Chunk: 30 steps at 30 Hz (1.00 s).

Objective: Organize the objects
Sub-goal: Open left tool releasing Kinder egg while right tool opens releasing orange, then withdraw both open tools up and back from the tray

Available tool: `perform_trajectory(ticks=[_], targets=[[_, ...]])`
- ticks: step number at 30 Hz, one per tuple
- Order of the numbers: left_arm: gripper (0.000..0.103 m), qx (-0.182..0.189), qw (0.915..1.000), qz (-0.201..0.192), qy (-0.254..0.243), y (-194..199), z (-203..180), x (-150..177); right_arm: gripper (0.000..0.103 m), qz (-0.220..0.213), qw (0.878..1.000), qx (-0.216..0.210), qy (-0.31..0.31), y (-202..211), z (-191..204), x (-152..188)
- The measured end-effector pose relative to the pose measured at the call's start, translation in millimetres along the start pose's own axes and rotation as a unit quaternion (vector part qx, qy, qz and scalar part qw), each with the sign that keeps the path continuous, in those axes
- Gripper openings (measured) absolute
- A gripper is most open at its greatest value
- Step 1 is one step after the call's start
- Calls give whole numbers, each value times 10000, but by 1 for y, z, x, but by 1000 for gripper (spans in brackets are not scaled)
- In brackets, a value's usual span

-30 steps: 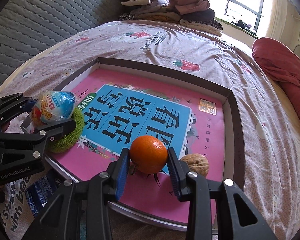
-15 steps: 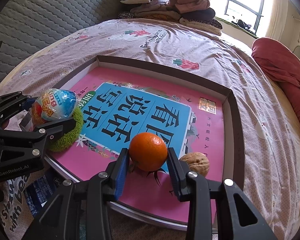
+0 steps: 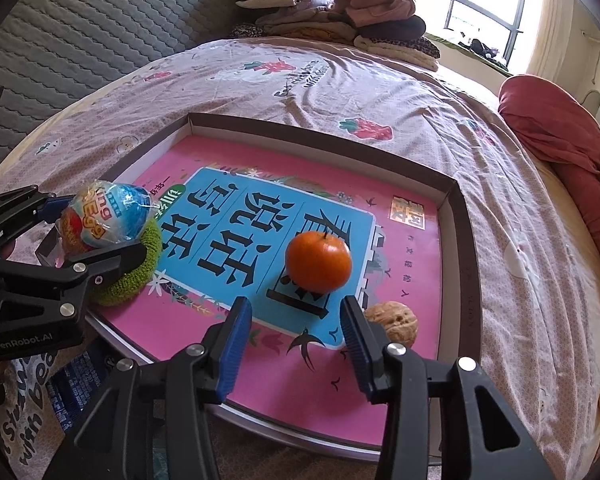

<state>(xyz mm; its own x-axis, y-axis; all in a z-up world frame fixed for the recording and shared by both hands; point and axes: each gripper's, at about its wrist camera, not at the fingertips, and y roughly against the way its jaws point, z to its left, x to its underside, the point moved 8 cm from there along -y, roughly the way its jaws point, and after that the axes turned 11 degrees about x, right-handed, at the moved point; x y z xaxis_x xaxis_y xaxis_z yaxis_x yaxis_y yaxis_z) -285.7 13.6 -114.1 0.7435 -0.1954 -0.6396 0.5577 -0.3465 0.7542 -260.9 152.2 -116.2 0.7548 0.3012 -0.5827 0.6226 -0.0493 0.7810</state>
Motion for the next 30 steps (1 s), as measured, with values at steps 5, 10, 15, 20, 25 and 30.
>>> perform_trajectory(ticks=[5, 10, 15, 20, 25, 30], targets=[[73, 75, 10000, 40, -8, 0, -2, 1, 46, -46, 10000, 19, -18, 3, -1, -2], [74, 95, 10000, -3, -3, 3, -4, -1, 46, -94, 9999, 16, -48, 8, -3, -5], [74, 55, 10000, -69, 21, 8, -3, -3, 46, -168, 9998, 13, -80, 14, -5, -9], [74, 53, 9999, -144, 33, 14, -3, -7, 46, -239, 9996, -4, -136, 20, -8, -12], [74, 49, 9997, -217, 52, 24, -6, -11, 46, -327, 9992, -31, -223, 27, -12, -17], [74, 12, 9995, -327, 4, 36, -10, -15, 47, -396, 9988, -53, -281, 35, -15, -20]])
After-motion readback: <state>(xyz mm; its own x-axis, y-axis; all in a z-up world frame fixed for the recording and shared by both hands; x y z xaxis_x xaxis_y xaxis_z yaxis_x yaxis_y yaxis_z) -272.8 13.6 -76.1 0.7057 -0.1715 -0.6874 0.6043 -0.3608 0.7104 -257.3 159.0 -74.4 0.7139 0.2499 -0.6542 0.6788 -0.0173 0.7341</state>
